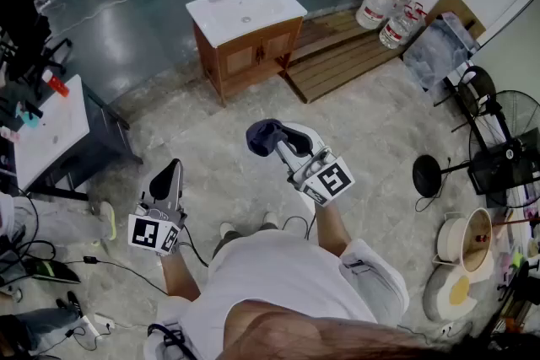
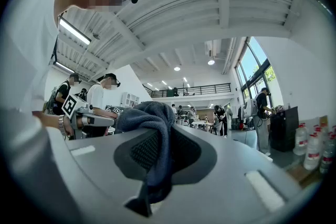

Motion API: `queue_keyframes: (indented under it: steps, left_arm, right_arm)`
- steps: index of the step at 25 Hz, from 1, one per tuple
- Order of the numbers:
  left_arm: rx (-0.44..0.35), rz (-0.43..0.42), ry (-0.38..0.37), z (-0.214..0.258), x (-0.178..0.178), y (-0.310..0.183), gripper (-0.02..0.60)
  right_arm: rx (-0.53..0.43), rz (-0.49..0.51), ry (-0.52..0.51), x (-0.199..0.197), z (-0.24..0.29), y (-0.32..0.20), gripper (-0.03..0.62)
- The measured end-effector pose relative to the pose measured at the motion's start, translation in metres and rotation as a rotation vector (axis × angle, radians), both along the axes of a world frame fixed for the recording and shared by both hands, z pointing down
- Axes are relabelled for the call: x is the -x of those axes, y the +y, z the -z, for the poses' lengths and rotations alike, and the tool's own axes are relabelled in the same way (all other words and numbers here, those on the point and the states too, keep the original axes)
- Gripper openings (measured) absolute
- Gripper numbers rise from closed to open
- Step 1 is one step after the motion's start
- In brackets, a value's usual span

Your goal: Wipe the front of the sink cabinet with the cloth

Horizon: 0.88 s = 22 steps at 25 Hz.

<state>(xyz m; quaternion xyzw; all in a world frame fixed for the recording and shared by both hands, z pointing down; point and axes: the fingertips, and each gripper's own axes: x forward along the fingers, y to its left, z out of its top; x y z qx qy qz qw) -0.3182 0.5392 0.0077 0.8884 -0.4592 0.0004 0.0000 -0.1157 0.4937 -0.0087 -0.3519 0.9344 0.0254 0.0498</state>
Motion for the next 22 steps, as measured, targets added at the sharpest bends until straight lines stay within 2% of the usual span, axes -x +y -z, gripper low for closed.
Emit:
queue_keyframes:
  steps: [3, 22]
  left_arm:
    - [-0.032, 0.039, -0.053, 0.0, -0.001, -0.008, 0.003]
    - [-0.015, -0.004, 0.011, -0.004, -0.011, -0.005, 0.003]
  right_arm:
    - [-0.015, 0.011, -0.008, 0.002, 0.001, -0.009, 0.057]
    - [0.019, -0.005, -0.019, -0.005, -0.009, -0.005, 0.061]
